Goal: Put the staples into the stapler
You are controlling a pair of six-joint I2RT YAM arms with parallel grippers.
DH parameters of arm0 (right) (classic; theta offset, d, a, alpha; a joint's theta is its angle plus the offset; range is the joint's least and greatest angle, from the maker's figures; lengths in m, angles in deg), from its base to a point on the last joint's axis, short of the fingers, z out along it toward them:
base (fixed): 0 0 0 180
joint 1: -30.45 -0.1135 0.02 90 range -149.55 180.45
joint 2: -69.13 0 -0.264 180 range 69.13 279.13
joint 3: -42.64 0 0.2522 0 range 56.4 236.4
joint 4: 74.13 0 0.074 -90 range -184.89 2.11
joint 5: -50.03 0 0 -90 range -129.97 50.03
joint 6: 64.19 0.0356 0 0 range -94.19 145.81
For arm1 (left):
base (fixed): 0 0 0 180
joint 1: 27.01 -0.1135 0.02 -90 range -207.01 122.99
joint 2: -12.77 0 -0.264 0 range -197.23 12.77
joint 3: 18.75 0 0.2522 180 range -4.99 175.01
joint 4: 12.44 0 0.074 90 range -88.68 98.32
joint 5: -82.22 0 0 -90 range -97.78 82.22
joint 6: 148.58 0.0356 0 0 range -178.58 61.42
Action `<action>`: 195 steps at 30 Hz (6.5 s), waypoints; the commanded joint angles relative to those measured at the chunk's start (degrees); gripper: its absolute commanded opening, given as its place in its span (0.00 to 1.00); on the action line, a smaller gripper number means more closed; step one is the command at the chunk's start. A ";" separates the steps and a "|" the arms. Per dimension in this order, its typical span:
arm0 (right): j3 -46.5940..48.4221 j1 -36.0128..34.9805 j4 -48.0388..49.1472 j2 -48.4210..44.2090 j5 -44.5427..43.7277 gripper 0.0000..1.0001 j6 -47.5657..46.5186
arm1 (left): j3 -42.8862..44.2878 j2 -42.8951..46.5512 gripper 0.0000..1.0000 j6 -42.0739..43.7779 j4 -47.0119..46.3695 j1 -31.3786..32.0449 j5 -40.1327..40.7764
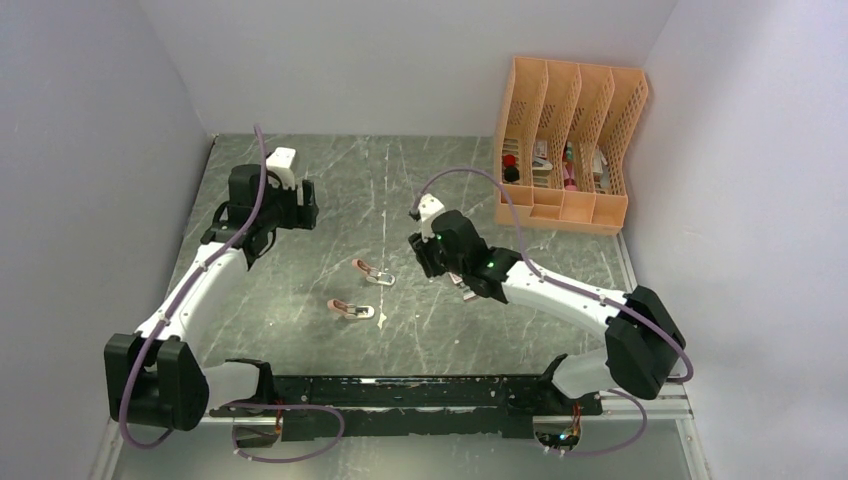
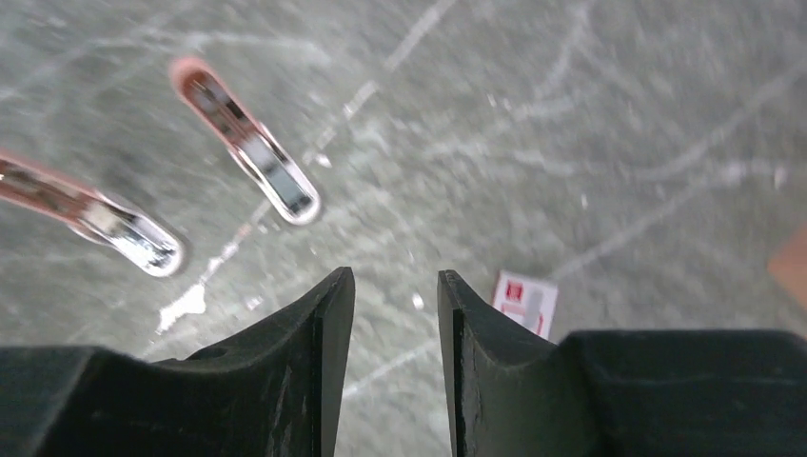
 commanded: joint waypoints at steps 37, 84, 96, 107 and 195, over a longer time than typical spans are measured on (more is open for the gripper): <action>-4.53 13.20 -17.22 4.89 1.23 0.52 11.78 | 3.93 -3.50 0.79 -3.05 -4.01 7.55 -2.50; 2.19 13.37 -15.85 17.23 1.22 0.49 5.53 | 3.84 -2.31 0.79 -2.72 -3.56 7.55 -1.22; 5.45 12.86 -15.04 19.98 4.92 0.46 5.65 | 3.78 -2.34 0.79 -2.55 -3.45 7.55 -1.09; 17.92 8.63 -14.78 29.56 5.71 0.46 4.96 | 3.67 -2.16 0.79 -2.72 -3.52 7.55 -1.35; 15.04 9.47 -10.51 27.51 13.48 0.30 -12.36 | 3.25 -1.82 0.79 -1.95 -2.60 7.55 0.82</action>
